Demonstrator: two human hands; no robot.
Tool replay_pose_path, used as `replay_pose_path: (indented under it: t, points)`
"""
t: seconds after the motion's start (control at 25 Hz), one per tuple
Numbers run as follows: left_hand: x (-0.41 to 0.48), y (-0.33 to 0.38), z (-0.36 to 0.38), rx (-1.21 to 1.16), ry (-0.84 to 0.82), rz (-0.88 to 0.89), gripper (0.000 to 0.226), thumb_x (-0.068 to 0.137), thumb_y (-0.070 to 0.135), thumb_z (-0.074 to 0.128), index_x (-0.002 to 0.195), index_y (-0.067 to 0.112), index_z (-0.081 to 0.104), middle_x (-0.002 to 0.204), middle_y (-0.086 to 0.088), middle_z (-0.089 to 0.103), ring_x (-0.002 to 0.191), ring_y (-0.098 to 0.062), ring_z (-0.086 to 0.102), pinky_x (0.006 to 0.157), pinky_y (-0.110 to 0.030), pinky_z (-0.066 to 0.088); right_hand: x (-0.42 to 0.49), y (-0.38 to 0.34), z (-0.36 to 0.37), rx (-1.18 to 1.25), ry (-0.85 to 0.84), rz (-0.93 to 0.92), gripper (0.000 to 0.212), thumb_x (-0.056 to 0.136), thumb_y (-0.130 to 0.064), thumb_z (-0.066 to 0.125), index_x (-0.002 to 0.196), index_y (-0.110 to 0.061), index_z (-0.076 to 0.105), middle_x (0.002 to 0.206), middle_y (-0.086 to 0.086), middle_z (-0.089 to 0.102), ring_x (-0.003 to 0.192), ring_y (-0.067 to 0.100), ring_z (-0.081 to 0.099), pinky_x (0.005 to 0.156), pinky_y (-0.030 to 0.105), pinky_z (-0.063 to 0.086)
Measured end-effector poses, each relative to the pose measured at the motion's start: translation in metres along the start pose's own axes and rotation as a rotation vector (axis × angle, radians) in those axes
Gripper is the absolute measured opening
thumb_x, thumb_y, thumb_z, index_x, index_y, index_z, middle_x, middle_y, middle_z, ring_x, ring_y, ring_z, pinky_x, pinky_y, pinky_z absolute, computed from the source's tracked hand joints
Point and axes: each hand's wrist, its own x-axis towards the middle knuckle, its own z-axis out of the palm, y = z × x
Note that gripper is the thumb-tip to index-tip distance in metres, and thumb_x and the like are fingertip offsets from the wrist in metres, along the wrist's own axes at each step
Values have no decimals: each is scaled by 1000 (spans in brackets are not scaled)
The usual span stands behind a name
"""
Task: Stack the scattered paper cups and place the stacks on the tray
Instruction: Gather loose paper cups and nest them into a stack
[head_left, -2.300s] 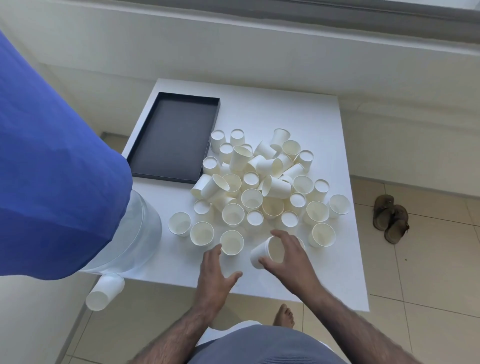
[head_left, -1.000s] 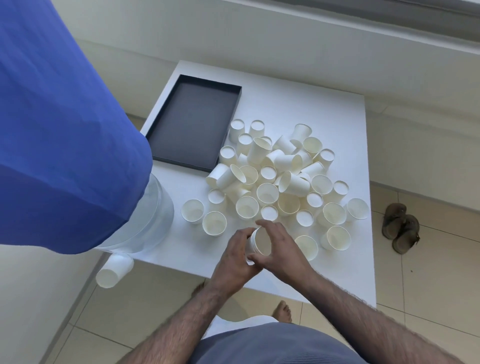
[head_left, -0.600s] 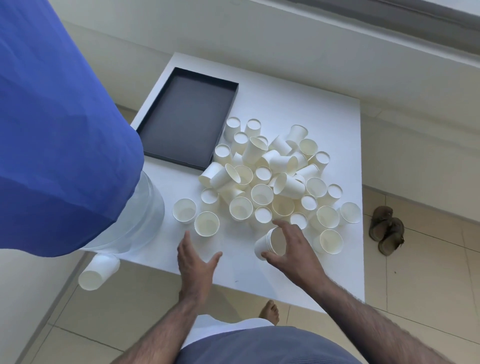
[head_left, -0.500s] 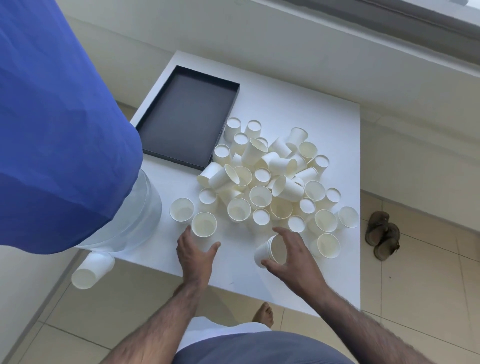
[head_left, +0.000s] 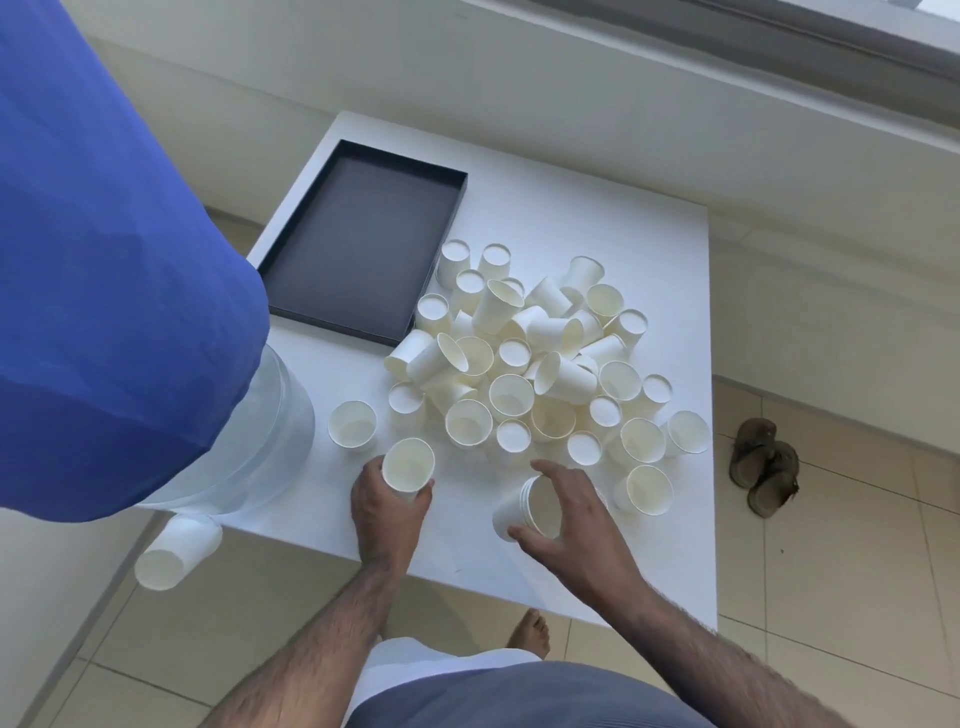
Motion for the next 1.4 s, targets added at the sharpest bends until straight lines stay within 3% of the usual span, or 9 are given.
replay_pose_path:
  t: [0.24, 0.48, 0.64, 0.72, 0.8, 0.92, 1.04, 1.24, 1.4]
  points:
    - [-28, 11, -31, -20, -290, 200, 68, 72, 41, 86, 130, 33, 51, 125, 16, 58, 117, -17, 60, 88, -39, 57, 21, -41, 6, 141, 73, -175, 74, 80, -39, 81, 144, -33, 45, 131, -11, 50, 115, -6, 43, 92, -3, 30]
    - [-28, 48, -47, 86, -438, 484, 59, 76, 51, 70, 129, 41, 45, 124, 32, 47, 110, 5, 51, 80, -22, 50, 30, -44, 22, 121, -39, -124, 81, 78, -42, 82, 147, -36, 41, 127, -12, 47, 110, -5, 42, 86, -1, 33]
    - [-8, 38, -61, 187, -564, 539, 99, 61, 69, 82, 147, 48, 38, 143, 41, 38, 132, 11, 39, 106, -29, 48, 30, -40, 25, 81, -55, -85, 80, 77, -41, 81, 145, -41, 40, 125, -11, 49, 110, 3, 49, 81, 13, 39]
    - [12, 23, -71, 205, -454, 557, 121, 58, 73, 86, 159, 35, 31, 158, 28, 29, 145, 7, 25, 121, -21, 27, 30, -36, 21, 81, -10, -69, 79, 77, -40, 81, 145, -38, 41, 127, -11, 49, 109, 2, 46, 85, 18, 37]
    - [32, 10, -75, 187, -259, 452, 128, 64, 65, 88, 165, 21, 22, 166, 11, 25, 153, -3, 20, 124, -20, 16, 31, -31, 17, 92, 21, -52, 79, 77, -38, 82, 145, -37, 43, 128, -11, 48, 106, -1, 43, 84, 15, 36]
    - [51, 1, -62, 123, -93, 199, 130, 73, 45, 92, 167, 22, 6, 172, -1, 18, 158, -20, 17, 125, -39, 24, 25, -25, 13, 76, 28, -16, 79, 78, -39, 82, 146, -37, 42, 128, -11, 48, 103, -3, 42, 81, 13, 35]
    - [67, -6, -41, 113, -45, 112, 125, 75, 32, 94, 167, 15, 11, 171, -11, 23, 158, -29, 20, 126, -51, 28, 14, -20, 14, 43, 11, 0, 80, 77, -41, 81, 146, -40, 39, 126, -13, 48, 102, -3, 43, 80, 13, 36]
    - [94, -13, -26, 22, 1, 25, 96, 78, 20, 92, 156, 10, 37, 152, -16, 51, 143, -37, 45, 116, -47, 39, 4, -13, 7, 3, 7, 7, 80, 78, -43, 80, 146, -43, 37, 128, -14, 48, 107, 0, 46, 83, 18, 37]
    - [81, -5, -36, -53, 48, 111, 80, 70, 20, 96, 135, 12, 51, 131, -10, 64, 121, -35, 59, 96, -39, 47, 8, -30, -9, 25, 56, -17, 79, 80, -39, 81, 147, -40, 38, 134, -13, 49, 114, 1, 47, 87, 16, 38]
